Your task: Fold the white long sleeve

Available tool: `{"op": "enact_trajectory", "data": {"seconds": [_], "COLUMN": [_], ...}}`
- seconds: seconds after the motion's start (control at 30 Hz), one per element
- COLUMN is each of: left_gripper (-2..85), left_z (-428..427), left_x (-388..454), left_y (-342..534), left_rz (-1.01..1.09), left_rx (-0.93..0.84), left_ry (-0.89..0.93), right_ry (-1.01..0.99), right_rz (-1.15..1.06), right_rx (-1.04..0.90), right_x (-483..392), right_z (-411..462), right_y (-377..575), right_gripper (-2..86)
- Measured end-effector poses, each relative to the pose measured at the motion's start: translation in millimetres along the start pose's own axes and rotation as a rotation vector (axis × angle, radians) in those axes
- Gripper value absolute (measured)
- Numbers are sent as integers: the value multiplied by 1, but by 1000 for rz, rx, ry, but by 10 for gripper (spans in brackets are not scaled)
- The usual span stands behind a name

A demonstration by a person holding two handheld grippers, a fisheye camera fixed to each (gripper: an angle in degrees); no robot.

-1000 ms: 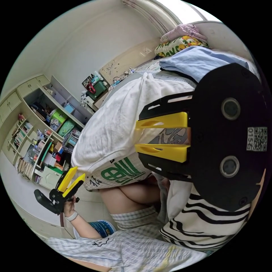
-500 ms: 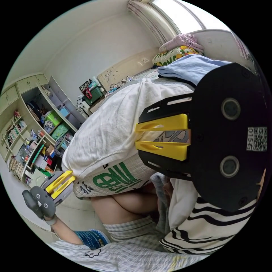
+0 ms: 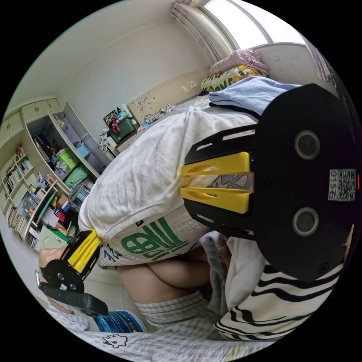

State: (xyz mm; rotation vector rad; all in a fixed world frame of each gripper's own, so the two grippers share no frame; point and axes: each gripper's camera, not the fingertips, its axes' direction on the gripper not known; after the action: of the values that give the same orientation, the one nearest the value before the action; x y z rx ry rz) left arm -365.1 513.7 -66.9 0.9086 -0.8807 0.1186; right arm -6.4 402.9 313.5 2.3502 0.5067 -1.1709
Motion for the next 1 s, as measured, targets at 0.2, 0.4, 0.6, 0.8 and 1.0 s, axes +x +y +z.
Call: {"op": "enact_trajectory", "data": {"seconds": [0.2, 0.4, 0.6, 0.8, 1.0], "left_gripper": [13, 8, 2, 21, 64], "left_z": [20, 63, 104, 151, 167], "left_x": [-8, -38, -9, 34, 79], "left_y": [44, 209, 322, 336, 318], "left_rz": [-133, -763, -1085, -1053, -889], "left_rx": [67, 415, 486, 568, 601], "left_ry": [68, 402, 394, 536, 536], "right_ry": [-16, -49, -52, -104, -131], "right_rz": [17, 137, 232, 218, 189], "right_rx": [4, 90, 160, 148, 137], "right_x": [4, 33, 59, 64, 66], "right_z": [-6, -30, -54, -55, -57], "right_y": [2, 9, 18, 19, 14], "right_gripper": [49, -4, -5, 17, 62]}}
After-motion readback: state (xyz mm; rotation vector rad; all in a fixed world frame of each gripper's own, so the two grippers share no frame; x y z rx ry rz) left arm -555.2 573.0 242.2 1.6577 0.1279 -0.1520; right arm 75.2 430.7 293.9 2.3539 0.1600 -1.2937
